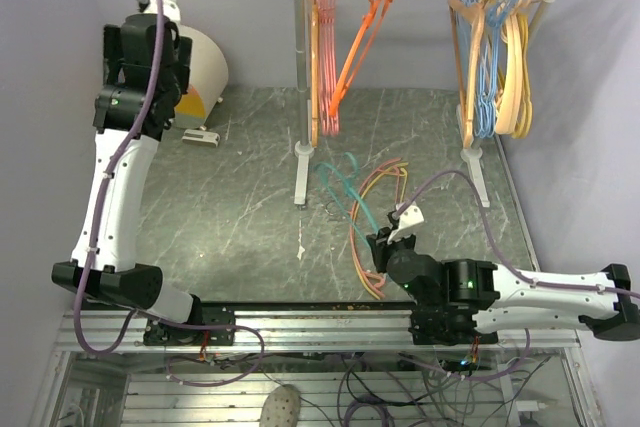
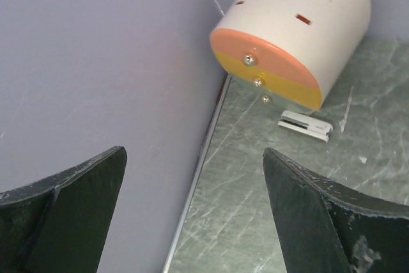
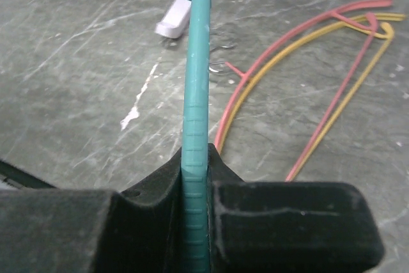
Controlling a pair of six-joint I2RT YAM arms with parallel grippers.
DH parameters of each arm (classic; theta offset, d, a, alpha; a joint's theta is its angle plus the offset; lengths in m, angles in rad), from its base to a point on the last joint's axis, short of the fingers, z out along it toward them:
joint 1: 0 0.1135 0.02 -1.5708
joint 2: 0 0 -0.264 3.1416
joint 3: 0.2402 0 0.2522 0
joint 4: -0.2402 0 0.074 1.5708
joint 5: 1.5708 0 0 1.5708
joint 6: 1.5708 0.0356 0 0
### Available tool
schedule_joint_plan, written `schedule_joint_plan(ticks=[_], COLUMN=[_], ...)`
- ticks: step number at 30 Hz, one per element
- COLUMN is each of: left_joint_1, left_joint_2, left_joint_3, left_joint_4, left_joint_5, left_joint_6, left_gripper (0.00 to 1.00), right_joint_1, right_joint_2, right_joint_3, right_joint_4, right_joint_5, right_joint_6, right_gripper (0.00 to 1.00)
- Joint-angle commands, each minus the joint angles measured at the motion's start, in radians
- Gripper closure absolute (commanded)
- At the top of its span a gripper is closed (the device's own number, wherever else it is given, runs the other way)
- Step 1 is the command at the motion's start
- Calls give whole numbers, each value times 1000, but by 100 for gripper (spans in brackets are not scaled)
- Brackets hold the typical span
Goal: Organize the hangers
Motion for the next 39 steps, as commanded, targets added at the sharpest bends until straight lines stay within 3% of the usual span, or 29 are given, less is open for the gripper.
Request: schedule_joint_plan(ticks=[1, 5, 9, 10, 12, 14, 16, 17, 18, 19, 20, 23, 26, 31, 39], left_joint_1=[56, 67, 81, 81, 81, 81, 82, 83, 83, 82, 82, 83, 82, 83, 83], left_joint_2=[-23, -17, -14, -12, -7, -3, -1, -2, -2, -3, -3, -5, -3, -2, 2], left_joint_3=[82, 110, 108, 107, 104, 101, 97, 92, 89, 84, 80, 80, 85, 75, 59], left_joint_4=[8, -56, -81, -79, -71, -67, -67, -66, -65, -64, -61, -57, -61, -56, -52], left_joint_5=[-49, 87, 190, 188, 170, 159, 163, 166, 165, 161, 152, 127, 133, 126, 118], left_joint_6=[-134, -109, -86, -86, -94, -105, -104, -102, -101, -99, -96, -89, -84, -74, -63], left_gripper=[0, 9, 9, 8, 5, 1, 1, 1, 1, 1, 1, 1, 1, 1, 2], right_joint_1=[5, 3, -13, -43, -146, -226, -295, -365, -429, -493, -553, -615, -629, -682, -718], right_joint_2=[44, 177, 345, 380, 440, 483, 496, 472, 433, 370, 309, 367, 385, 484, 585], right_joint_3=[71, 191, 316, 341, 392, 455, 478, 457, 386, 292, 246, 384, 451, 655, 838], right_joint_4=[-214, -535, -979, -989, -932, -733, -418, -167, 201, 430, 518, 440, 518, 429, 419], right_joint_5=[212, 383, 542, 566, 590, 620, 594, 518, 350, 188, 69, 36, -55, -143, -166], right_joint_6=[236, 549, 1075, 1069, 1004, 695, 310, 51, -289, -426, -442, -463, -571, -638, -701], right_gripper=[100, 100, 100, 100, 100, 100, 100, 100, 100, 100, 100, 100, 100, 100, 100])
